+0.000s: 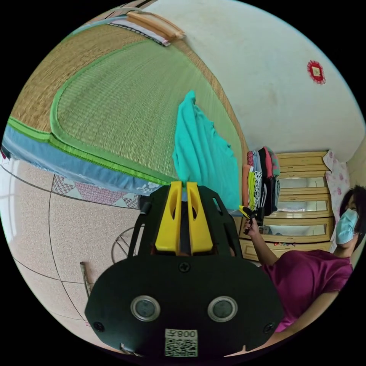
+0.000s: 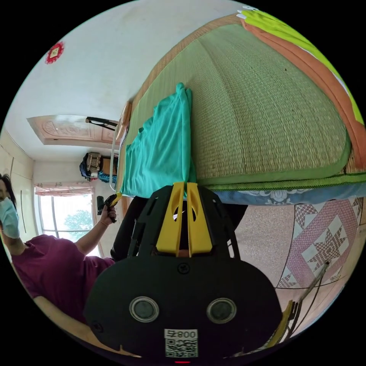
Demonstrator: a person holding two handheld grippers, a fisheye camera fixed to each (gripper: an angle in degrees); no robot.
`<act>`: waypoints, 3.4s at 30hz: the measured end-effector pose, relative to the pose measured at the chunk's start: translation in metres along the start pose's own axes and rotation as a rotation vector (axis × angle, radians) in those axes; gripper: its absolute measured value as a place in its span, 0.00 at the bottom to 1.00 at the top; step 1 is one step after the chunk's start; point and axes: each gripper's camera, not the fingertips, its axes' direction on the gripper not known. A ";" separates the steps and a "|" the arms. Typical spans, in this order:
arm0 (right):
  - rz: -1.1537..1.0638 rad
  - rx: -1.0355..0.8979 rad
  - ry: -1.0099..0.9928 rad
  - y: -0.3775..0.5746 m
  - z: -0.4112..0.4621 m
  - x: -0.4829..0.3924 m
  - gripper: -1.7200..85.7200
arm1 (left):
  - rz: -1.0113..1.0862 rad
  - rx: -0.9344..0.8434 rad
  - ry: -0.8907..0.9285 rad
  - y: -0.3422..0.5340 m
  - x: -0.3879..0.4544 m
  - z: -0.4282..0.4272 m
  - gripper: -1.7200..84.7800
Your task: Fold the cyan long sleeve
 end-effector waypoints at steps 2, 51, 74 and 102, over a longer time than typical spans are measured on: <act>-0.018 0.000 -0.007 0.001 -0.011 0.001 0.03 | 0.029 -0.009 -0.013 -0.005 0.004 -0.011 0.04; 0.096 0.044 -0.321 0.058 -0.012 0.084 0.03 | 0.788 -0.428 0.158 -0.098 0.605 0.103 0.10; 0.054 0.102 -0.193 0.005 0.020 0.084 0.08 | 1.017 -0.458 -0.121 -0.111 0.908 0.150 0.04; -0.001 -0.062 -0.085 -0.202 0.164 0.079 0.09 | 0.978 -0.497 -0.052 -0.173 1.021 0.139 0.03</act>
